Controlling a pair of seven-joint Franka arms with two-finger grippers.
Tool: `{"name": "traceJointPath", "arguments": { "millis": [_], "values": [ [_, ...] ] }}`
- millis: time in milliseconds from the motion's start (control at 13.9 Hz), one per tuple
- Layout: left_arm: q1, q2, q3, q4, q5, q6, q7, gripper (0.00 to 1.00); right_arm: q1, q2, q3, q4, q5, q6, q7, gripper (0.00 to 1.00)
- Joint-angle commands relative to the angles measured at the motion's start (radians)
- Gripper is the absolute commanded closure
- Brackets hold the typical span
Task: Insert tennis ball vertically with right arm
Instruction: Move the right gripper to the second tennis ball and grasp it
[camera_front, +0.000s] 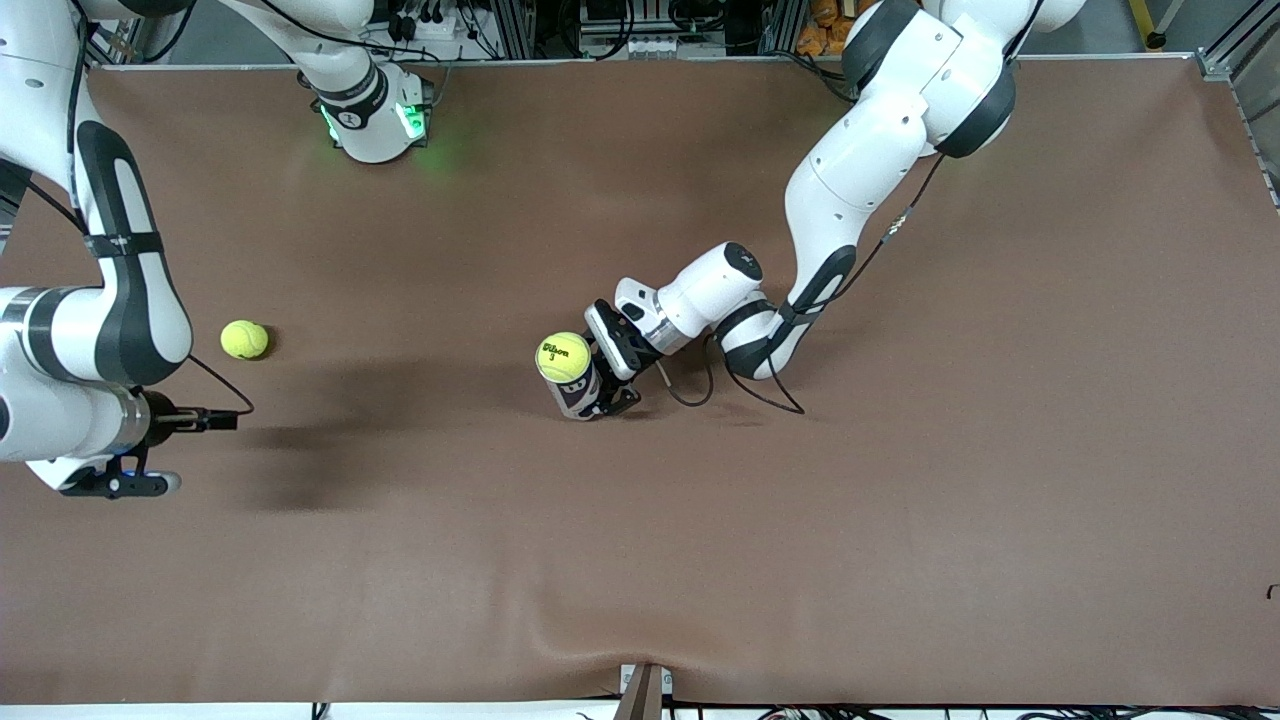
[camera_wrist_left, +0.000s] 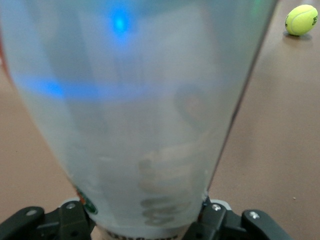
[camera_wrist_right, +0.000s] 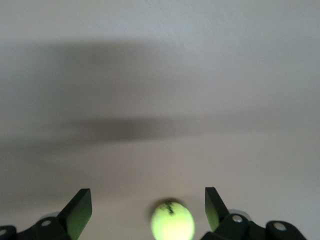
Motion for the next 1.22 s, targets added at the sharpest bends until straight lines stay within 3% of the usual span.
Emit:
{"name": "traceJointPath", "arguments": {
  "millis": [0, 215, 359, 789, 1148],
  "values": [
    [-0.008, 0.005, 0.015, 0.0, 0.02, 0.016, -0.011, 0.26, -0.059, -0.13, 0.023, -0.237, -0.05, 0.109, -0.009, 0.0],
    [-0.01, 0.005, 0.015, 0.0, 0.02, 0.016, -0.011, 0.24, -0.116, -0.211, 0.023, -0.463, -0.053, 0.269, -0.009, 0.0],
    [-0.008, 0.004, 0.015, 0.0, 0.02, 0.016, -0.011, 0.24, -0.155, -0.233, 0.023, -0.553, -0.053, 0.334, -0.059, 0.0],
    [-0.008, 0.004, 0.015, 0.0, 0.021, 0.016, -0.011, 0.22, -0.237, -0.248, 0.026, -0.627, -0.05, 0.369, -0.116, 0.0],
    [-0.007, 0.002, 0.015, 0.0, 0.021, 0.016, -0.011, 0.0, -0.235, -0.237, 0.029, -0.634, -0.012, 0.378, -0.107, 0.0]
  ]
}}
